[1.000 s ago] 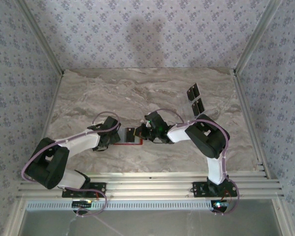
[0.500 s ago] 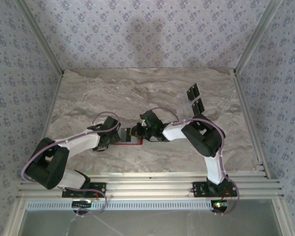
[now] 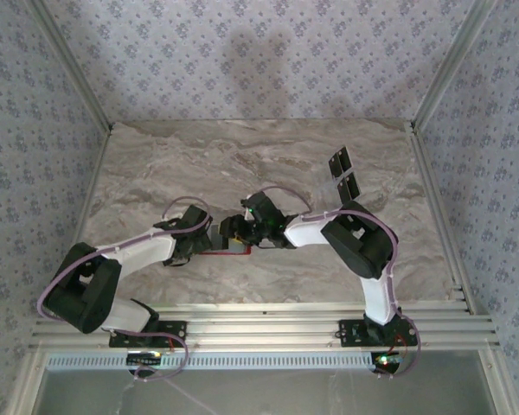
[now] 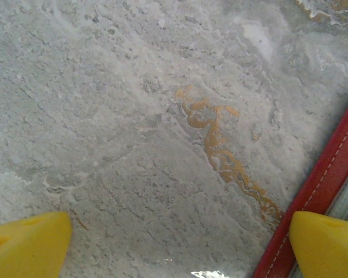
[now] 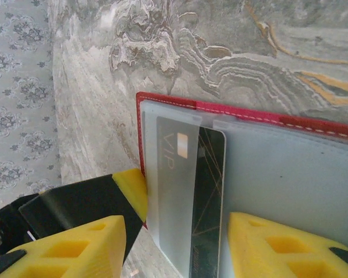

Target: Put the credit cards into the card holder

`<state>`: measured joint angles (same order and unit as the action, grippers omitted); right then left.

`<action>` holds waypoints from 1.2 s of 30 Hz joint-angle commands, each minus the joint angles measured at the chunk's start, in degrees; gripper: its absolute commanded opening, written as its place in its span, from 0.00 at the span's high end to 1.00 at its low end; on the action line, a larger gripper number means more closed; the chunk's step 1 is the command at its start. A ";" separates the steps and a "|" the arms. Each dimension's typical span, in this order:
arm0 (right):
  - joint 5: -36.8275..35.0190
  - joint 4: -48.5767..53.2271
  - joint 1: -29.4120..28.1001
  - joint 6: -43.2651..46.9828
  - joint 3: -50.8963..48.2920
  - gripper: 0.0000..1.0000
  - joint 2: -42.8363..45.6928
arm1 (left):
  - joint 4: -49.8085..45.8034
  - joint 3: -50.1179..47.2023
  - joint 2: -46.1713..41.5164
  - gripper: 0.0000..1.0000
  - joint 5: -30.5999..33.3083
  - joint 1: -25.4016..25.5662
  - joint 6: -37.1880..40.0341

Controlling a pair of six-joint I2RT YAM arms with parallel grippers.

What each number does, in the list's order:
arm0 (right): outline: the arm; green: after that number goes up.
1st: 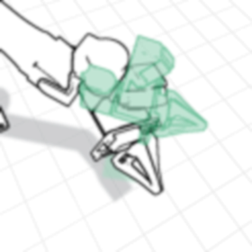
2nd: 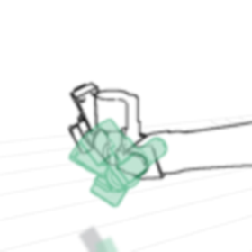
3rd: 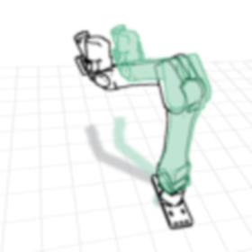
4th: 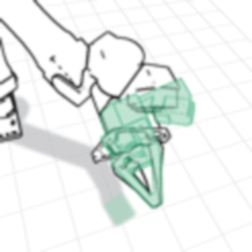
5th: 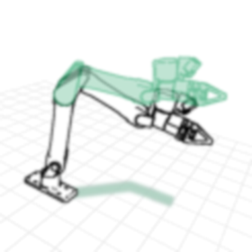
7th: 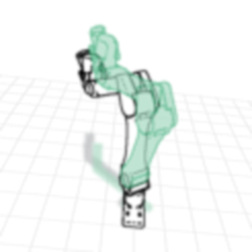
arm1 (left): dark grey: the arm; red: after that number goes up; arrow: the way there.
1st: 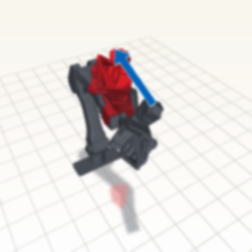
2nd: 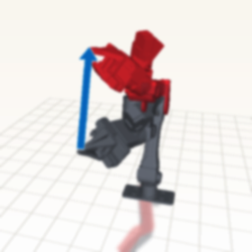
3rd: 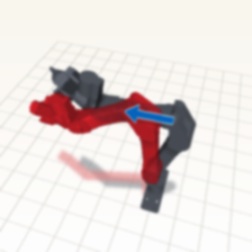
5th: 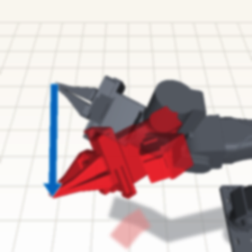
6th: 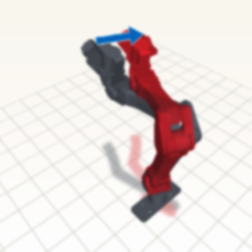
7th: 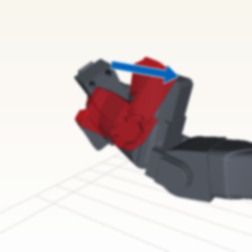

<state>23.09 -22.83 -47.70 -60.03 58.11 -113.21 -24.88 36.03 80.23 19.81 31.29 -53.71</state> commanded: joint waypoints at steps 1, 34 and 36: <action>-2.56 8.71 0.75 1.91 -2.82 0.48 -0.02 | -3.94 -1.40 -0.07 0.03 -1.88 1.07 -0.11; -10.26 42.46 4.62 21.31 11.71 0.96 6.37 | -3.62 9.25 3.44 0.02 -4.11 3.52 7.07; -10.13 42.61 4.51 21.49 12.27 0.98 5.51 | -4.01 10.02 4.60 0.02 -3.65 3.56 7.46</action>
<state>14.11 16.93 -42.72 -39.79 68.03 -106.13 -27.68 44.05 83.50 15.68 34.57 -48.05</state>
